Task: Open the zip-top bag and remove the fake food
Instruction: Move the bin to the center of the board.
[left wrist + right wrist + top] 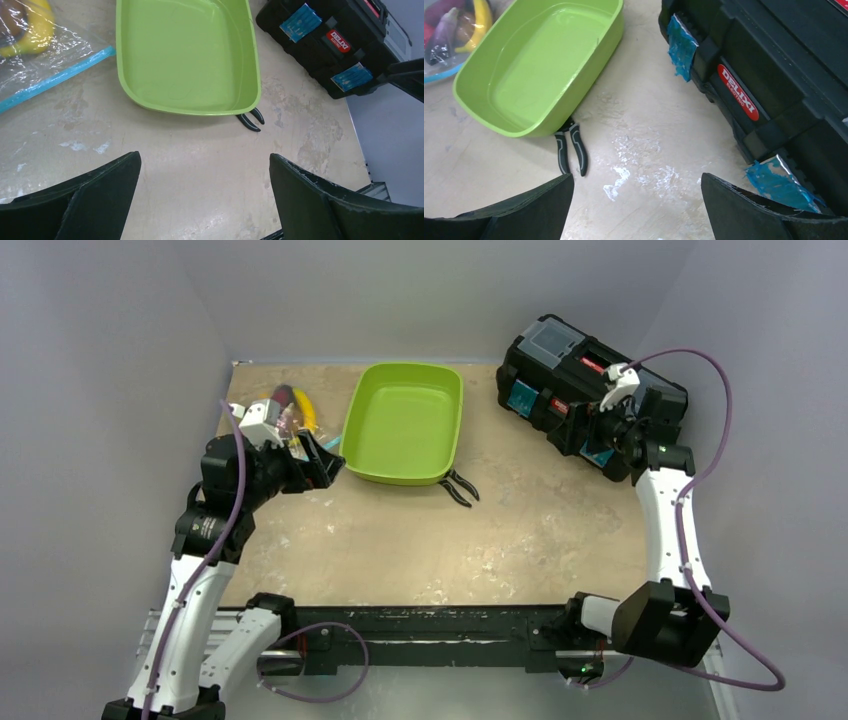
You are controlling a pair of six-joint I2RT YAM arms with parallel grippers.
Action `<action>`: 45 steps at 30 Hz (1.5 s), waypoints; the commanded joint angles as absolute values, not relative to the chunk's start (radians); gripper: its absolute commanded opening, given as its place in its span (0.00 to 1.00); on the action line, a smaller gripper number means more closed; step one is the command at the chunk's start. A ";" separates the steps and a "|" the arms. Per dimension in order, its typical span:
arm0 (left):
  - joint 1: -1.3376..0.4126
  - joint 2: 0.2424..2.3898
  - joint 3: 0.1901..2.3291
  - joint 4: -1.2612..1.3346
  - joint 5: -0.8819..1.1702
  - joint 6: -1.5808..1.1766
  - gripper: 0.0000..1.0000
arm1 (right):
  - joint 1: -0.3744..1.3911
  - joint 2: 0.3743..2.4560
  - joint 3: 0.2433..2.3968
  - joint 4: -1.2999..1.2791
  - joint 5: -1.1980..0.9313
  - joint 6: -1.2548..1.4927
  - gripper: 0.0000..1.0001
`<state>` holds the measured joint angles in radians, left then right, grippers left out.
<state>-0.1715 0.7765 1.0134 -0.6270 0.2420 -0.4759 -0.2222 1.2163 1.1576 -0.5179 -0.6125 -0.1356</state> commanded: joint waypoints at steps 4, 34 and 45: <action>-0.172 0.820 1.045 -0.621 0.213 -0.493 1.00 | -0.226 1.145 1.179 -0.614 -0.771 -0.291 0.99; -0.169 0.883 1.037 -0.598 0.271 -0.660 1.00 | 0.115 1.327 1.293 -0.755 -0.893 -0.518 0.99; -0.169 0.792 0.973 -0.705 0.162 -0.636 1.00 | 0.269 1.438 1.243 -0.396 -0.615 -0.117 0.99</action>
